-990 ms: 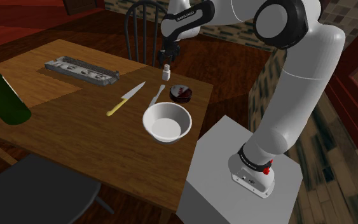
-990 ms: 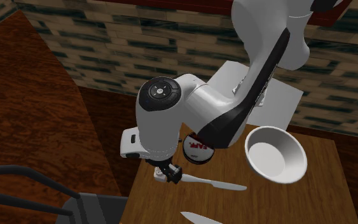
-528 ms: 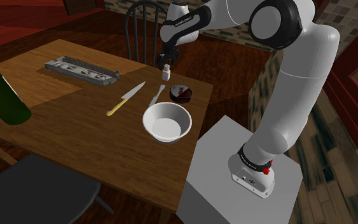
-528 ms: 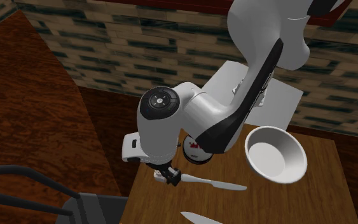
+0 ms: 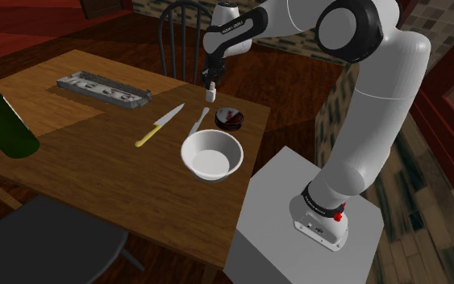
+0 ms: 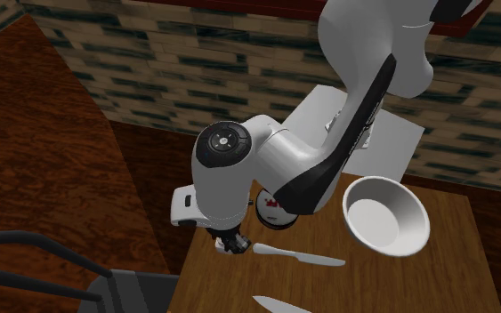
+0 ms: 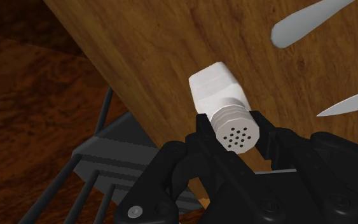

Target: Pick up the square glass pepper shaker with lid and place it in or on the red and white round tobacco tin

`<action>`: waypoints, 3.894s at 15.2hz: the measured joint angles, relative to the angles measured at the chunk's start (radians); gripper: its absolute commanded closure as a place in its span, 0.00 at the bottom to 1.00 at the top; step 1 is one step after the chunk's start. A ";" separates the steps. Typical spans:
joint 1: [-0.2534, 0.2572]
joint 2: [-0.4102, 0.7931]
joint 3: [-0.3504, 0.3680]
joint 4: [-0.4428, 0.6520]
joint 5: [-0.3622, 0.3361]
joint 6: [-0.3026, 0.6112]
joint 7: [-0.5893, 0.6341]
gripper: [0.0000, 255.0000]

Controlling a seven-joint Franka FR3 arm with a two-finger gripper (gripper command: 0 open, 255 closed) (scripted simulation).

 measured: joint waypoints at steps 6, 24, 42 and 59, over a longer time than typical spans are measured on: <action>0.000 0.000 0.000 0.000 0.000 0.000 0.000 1.00; 0.002 -0.087 -0.004 0.114 -0.012 -0.200 0.009 1.00; 0.030 -0.547 0.025 -0.275 -0.054 -0.272 0.082 1.00; 0.032 -0.598 0.030 -0.515 -0.058 -0.081 0.094 1.00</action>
